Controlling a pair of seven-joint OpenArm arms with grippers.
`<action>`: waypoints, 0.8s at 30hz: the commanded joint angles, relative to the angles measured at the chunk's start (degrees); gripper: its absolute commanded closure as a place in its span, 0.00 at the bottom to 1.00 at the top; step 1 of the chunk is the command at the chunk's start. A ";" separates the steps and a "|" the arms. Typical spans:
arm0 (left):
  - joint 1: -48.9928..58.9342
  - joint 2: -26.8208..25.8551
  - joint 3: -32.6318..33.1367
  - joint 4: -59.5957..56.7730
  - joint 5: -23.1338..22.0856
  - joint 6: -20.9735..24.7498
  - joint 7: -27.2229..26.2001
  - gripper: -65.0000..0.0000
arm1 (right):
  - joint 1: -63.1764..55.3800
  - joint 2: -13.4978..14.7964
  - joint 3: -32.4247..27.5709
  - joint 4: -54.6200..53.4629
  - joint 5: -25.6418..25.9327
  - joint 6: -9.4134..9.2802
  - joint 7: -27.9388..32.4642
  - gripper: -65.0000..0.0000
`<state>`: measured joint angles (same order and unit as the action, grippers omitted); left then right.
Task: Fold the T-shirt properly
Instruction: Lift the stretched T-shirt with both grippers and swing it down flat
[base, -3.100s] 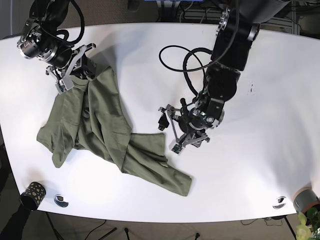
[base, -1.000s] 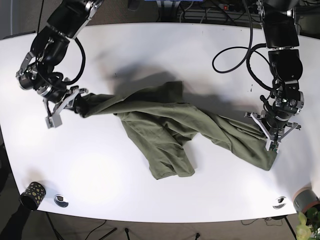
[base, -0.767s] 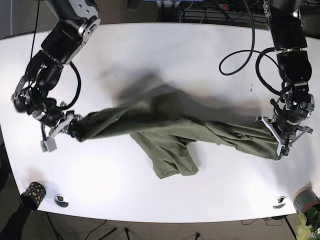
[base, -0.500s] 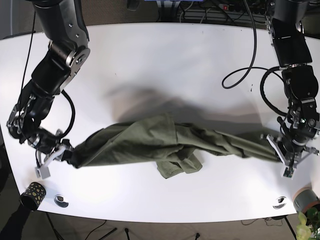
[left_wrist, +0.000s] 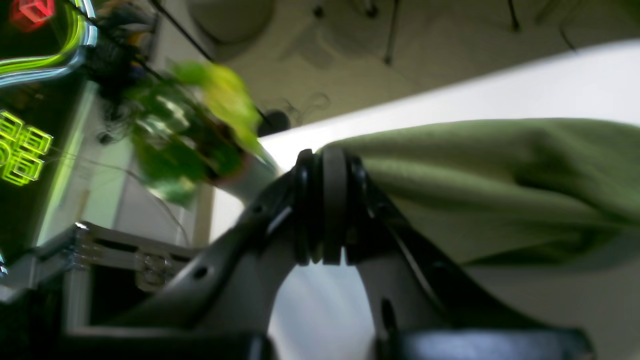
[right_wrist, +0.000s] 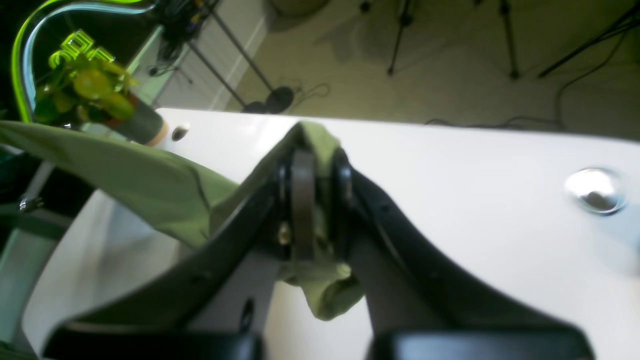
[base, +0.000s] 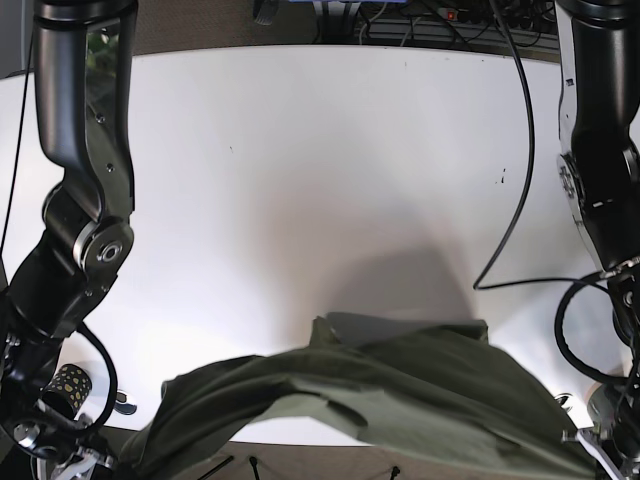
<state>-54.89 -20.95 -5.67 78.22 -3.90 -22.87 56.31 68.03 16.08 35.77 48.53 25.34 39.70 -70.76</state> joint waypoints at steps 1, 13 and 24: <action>-6.16 -1.60 0.70 -1.34 -0.19 0.41 -2.91 0.96 | 5.60 0.58 -0.12 -0.75 0.99 0.30 2.06 1.00; -4.75 -7.14 0.27 -0.02 -0.54 0.41 -2.91 0.96 | -0.12 6.12 0.41 -1.02 3.18 0.30 1.97 1.00; 20.04 -7.23 -10.28 11.24 -0.54 0.41 -2.91 0.96 | -26.67 9.02 0.32 0.13 26.13 0.30 -0.93 1.00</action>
<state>-35.05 -27.16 -14.44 86.63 -4.51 -22.92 54.74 41.04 23.94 36.01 46.61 48.01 39.48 -72.75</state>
